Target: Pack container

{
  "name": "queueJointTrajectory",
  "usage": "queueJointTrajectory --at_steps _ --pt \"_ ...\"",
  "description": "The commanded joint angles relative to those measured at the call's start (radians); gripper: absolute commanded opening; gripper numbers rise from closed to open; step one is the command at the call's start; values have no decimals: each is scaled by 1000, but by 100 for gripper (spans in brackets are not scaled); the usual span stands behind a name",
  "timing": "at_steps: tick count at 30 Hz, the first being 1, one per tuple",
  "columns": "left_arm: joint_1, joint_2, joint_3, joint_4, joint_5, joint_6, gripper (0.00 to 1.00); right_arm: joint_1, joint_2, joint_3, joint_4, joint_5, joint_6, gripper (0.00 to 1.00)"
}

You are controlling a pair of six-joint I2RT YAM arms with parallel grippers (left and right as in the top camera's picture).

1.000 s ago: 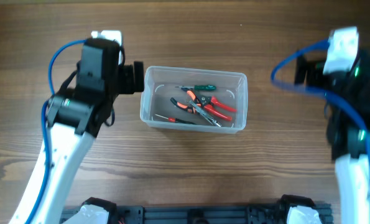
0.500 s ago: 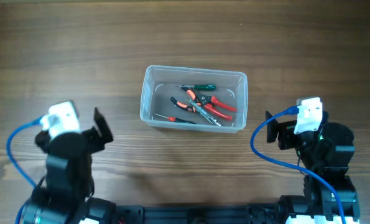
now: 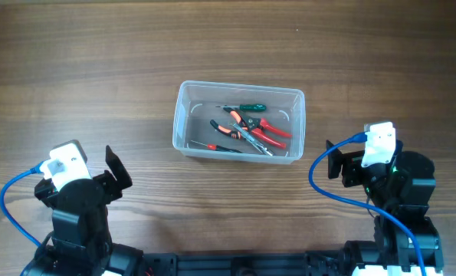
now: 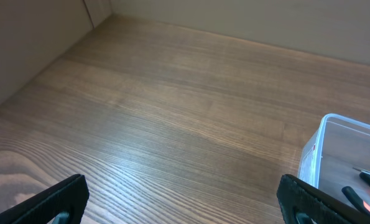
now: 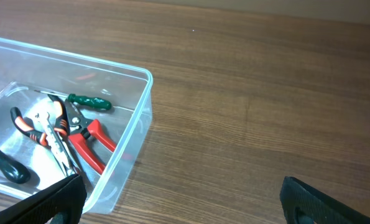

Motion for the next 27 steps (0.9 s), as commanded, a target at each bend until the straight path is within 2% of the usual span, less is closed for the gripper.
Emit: queueJointTrajectory --at_steps 1,5,9,14,17,22,27 --pt "6 -4 -8 2 -21 -17 100 7 -44 -2 -1 -20 11 100" --pt "6 -4 -8 2 -21 -17 100 7 -203 -2 -1 -20 11 100" --pt "6 -4 -8 2 -21 -17 100 18 -379 -2 -4 193 3 100" --pt "6 -4 -8 2 -21 -17 100 86 -546 -2 -37 215 3 100" --pt "6 -4 -8 2 -21 -17 100 116 -563 -2 -138 207 6 100" --pt "6 -4 -8 2 -21 -17 100 135 -563 -2 -410 206 3 100" --pt "6 -4 -8 2 -21 -17 100 135 -563 -8 -414 206 3 100"
